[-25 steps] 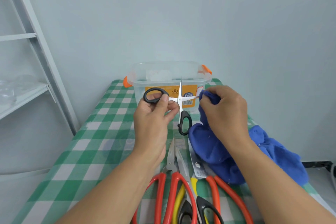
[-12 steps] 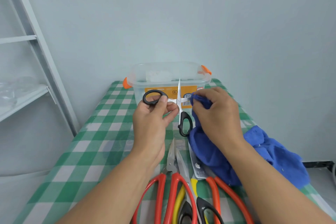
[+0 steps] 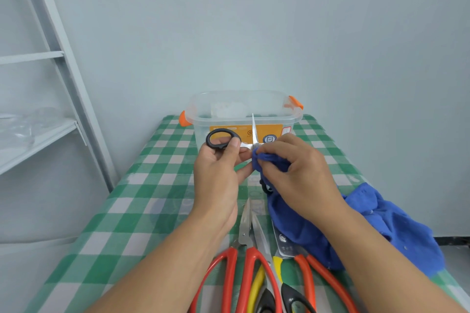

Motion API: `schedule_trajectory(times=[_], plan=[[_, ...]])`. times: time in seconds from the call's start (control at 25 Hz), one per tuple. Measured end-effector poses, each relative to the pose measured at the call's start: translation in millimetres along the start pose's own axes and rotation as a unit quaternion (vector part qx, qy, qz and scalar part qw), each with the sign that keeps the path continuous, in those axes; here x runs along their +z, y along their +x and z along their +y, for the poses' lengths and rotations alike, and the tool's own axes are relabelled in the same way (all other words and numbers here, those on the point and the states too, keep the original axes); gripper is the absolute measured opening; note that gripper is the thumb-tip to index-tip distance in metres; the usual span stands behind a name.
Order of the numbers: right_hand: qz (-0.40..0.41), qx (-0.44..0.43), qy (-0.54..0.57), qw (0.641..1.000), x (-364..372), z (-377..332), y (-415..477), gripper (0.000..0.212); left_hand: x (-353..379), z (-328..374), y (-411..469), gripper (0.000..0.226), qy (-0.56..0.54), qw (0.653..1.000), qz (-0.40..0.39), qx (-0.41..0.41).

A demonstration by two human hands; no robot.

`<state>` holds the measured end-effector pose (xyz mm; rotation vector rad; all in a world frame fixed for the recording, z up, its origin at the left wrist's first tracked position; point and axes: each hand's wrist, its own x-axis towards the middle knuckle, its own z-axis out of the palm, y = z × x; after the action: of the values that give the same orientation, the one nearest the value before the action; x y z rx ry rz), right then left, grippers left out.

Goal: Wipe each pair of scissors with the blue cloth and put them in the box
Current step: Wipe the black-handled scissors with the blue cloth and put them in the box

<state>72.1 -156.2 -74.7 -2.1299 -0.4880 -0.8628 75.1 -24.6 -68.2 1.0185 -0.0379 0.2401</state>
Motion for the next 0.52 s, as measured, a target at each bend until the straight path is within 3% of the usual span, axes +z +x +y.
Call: schedule_trajectory(times=[0.36, 0.52], plan=[[0.11, 0.024, -0.01, 0.994, -1.8, -6.5, 8.0, 0.013, 8.5, -0.7, -9.0, 0.012, 0.05, 0.996, -0.071, 0.019], [0.153, 0.138, 0.076, 0.976, -19.7, -5.4, 17.4, 0.027, 9.0, -3.2, -11.2, 0.009, 0.083, 0.994, -0.068, 0.012]])
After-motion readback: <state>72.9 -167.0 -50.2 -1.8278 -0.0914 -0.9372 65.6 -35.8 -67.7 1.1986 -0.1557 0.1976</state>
